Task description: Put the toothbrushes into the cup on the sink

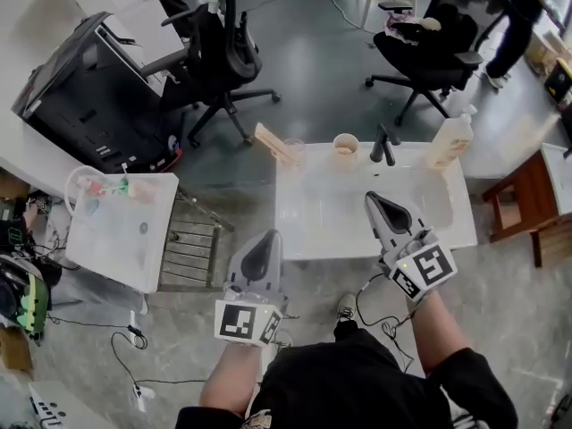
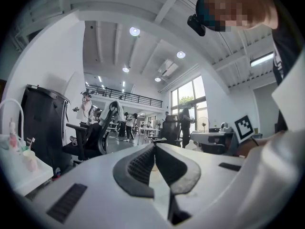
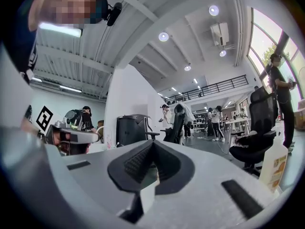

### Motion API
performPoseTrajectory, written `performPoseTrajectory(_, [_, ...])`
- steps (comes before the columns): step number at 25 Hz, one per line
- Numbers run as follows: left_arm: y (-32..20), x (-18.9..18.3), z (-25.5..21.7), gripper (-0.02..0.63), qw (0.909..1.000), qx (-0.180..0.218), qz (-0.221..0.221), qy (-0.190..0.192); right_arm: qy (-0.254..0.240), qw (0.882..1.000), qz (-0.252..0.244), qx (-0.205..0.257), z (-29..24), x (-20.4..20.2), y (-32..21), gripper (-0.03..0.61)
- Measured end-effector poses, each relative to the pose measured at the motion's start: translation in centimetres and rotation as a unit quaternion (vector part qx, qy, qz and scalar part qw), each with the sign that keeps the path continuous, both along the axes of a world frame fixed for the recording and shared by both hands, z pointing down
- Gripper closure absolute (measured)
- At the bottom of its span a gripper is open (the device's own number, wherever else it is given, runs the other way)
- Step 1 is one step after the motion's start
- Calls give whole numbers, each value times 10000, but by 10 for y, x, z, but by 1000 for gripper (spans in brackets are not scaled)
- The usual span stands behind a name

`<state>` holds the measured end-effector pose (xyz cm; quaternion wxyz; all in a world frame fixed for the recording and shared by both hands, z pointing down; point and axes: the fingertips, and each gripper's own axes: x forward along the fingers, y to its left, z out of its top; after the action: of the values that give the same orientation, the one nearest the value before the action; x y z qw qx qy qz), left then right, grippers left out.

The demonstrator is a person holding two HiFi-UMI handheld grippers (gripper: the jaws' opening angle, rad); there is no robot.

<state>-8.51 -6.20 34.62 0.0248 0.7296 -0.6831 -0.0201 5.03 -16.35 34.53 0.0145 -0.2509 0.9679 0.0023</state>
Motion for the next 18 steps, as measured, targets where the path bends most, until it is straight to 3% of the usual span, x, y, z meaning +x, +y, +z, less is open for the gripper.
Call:
performPoseTrajectory(5, [49, -29, 7, 604, 9993, -114, 326, -124, 149, 9989, 441, 65, -2, -31, 68, 572])
performPoseTrajectory(12, [120, -65, 24, 604, 9944, -225, 1029, 26, 396, 9941, 1008, -14, 5, -63, 165, 572])
performPoseTrajectory(18, [152, -52, 25, 604, 9900, -171, 1391, 135, 457, 9910, 1259, -87, 3, -53, 216, 572])
